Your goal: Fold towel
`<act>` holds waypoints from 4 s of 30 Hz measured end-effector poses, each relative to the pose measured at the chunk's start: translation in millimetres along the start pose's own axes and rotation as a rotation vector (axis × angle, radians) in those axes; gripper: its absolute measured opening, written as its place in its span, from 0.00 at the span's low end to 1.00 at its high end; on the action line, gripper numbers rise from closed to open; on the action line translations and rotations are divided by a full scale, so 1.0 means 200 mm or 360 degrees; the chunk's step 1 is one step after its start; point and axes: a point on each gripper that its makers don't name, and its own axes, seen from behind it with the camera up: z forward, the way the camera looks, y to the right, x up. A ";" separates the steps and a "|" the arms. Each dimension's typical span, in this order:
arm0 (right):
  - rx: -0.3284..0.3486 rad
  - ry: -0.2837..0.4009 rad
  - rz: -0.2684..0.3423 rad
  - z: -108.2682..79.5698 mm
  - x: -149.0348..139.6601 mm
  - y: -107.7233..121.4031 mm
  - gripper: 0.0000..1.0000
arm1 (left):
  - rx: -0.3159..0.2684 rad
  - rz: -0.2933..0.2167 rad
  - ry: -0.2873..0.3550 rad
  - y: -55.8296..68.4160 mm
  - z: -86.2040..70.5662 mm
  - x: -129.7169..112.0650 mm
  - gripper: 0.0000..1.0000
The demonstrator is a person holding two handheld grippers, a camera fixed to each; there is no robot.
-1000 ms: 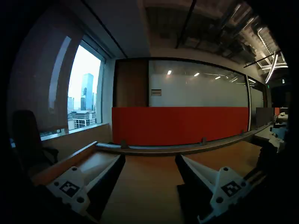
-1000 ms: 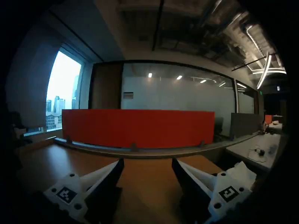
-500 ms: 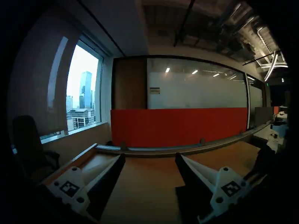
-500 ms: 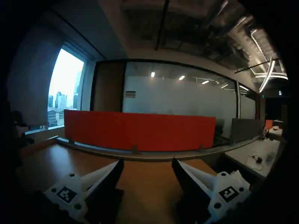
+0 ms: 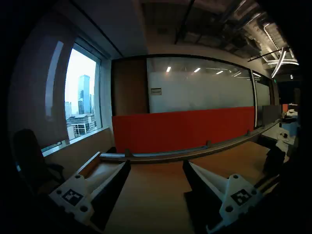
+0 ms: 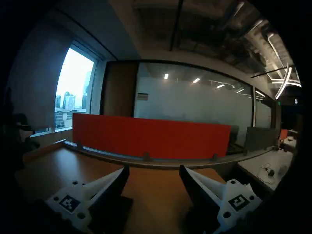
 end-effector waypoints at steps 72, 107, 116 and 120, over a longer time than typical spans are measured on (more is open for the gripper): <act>0.0420 -0.0434 -0.0178 0.00 -0.55 -0.28 0.99 | -0.0392 0.0090 -0.0433 0.32 -0.06 -0.56 0.99; 0.0606 -0.0821 -0.0243 -0.15 -1.28 -0.43 1.00 | -0.0589 0.0165 -0.0822 0.55 -0.20 -1.24 0.99; 0.0654 -0.0913 -0.0265 -0.18 -1.43 -0.47 0.99 | -0.0639 0.0193 -0.0914 0.61 -0.22 -1.36 0.99; 0.0680 -0.0949 -0.0278 -0.21 -1.49 -0.49 0.99 | -0.0662 0.0205 -0.0959 0.63 -0.23 -1.41 0.99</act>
